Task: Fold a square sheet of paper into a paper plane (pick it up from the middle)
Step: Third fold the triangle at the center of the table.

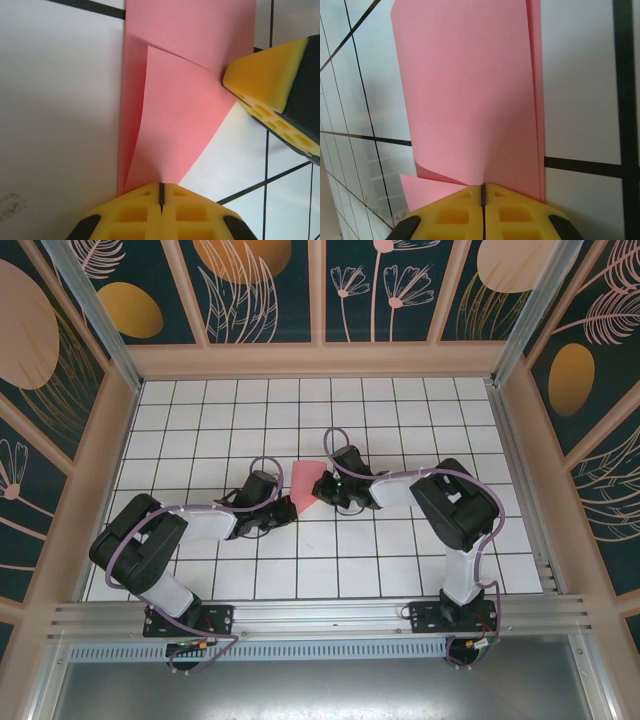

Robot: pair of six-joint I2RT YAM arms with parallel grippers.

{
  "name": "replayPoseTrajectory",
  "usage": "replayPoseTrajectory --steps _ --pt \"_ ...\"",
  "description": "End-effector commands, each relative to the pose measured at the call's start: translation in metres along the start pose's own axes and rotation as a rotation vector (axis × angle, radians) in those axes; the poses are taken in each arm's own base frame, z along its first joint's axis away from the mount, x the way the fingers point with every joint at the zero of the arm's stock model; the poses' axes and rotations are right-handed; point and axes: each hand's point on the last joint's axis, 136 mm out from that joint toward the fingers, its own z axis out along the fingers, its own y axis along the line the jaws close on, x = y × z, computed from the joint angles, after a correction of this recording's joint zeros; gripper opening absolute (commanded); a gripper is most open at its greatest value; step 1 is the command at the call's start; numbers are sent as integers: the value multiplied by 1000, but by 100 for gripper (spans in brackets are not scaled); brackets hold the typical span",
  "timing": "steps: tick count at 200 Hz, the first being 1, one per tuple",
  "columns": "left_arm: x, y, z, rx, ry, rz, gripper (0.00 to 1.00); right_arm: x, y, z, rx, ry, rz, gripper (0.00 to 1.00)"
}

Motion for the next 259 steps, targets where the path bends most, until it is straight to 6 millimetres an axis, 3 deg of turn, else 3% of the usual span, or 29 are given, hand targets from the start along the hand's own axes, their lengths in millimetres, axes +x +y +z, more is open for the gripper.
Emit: replayPoseTrajectory --steps 1,35,59,91,145,186,232,247,259 --pt "9 21 2 -69 14 4 0 7 -29 4 127 23 -18 8" --pt "8 24 1 -81 7 4 0 -6 17 -11 7 -29 -104 9" --pt "10 25 2 -80 11 3 0 7 39 -14 -47 -24 -155 9" --pt "11 26 4 -77 17 2 0 25 49 -8 -75 -6 -159 9" --pt "13 28 3 -83 17 -2 0 33 18 13 37 23 -108 8" --pt "19 38 2 -122 35 -16 0 24 -11 12 102 13 -71 7" --pt "29 49 1 -159 65 -25 0 -19 -51 -12 161 -63 -13 6" --pt "29 49 1 -155 65 -24 0 -34 -54 -23 164 -91 -5 6" --pt "27 45 1 -140 61 -17 0 -45 -46 -33 158 -119 -23 6"
